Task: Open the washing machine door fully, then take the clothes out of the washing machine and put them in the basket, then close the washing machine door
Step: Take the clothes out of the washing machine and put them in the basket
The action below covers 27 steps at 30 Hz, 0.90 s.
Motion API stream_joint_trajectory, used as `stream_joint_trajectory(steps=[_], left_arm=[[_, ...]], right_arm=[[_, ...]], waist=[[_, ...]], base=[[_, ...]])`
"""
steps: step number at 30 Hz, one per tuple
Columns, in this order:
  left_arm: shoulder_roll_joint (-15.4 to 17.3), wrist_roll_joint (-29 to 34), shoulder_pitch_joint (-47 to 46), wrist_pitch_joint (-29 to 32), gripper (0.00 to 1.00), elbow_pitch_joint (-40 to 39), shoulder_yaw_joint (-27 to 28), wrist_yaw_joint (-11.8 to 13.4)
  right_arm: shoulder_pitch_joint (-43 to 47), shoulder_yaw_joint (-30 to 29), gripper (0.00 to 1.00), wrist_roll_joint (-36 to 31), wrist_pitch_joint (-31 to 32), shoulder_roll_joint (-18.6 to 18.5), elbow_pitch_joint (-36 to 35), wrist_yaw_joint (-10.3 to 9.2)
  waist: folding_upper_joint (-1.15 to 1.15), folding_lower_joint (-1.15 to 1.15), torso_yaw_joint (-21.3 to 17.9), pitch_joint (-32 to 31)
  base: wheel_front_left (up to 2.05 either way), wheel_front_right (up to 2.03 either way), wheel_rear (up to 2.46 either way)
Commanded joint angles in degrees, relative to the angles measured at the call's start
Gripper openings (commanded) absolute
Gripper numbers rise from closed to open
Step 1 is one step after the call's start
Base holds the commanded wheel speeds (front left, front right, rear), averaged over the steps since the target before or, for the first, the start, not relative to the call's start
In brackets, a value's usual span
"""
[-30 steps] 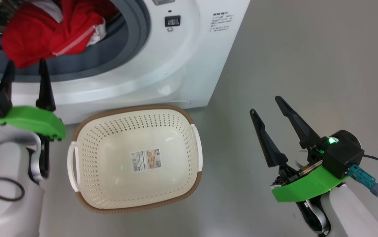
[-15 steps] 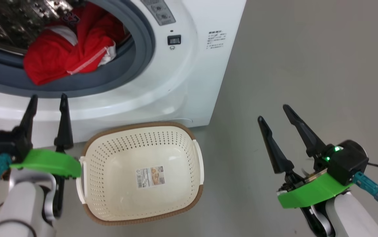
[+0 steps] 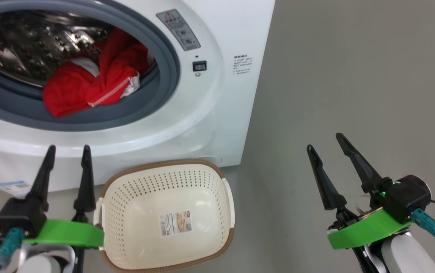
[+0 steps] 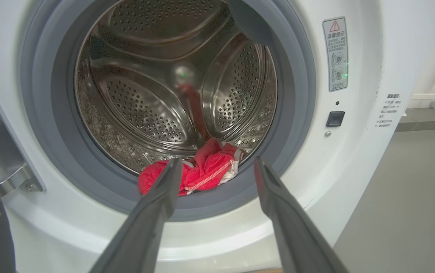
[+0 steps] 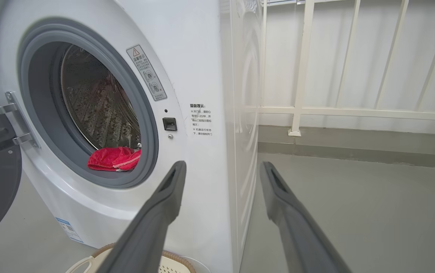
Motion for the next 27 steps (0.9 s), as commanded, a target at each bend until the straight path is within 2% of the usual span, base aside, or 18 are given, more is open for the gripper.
stream_joint_trajectory(steps=[1,27], left_arm=[[0.97,1.27,1.27,-0.68,1.00,-2.80,1.98,-0.28],[-2.96,3.54,11.46,-0.69,1.00,-5.89,4.50,-0.82]], right_arm=[[0.70,0.72,1.00,-0.45,-0.36,-0.21,-1.36,0.35],[6.71,-2.61,1.00,-2.73,-0.36,0.47,-4.22,0.35]], waist=[[0.00,0.00,-0.03,-1.67],[0.00,0.00,0.35,-7.09]], base=[[0.00,0.00,0.00],[0.00,0.00,0.00]])
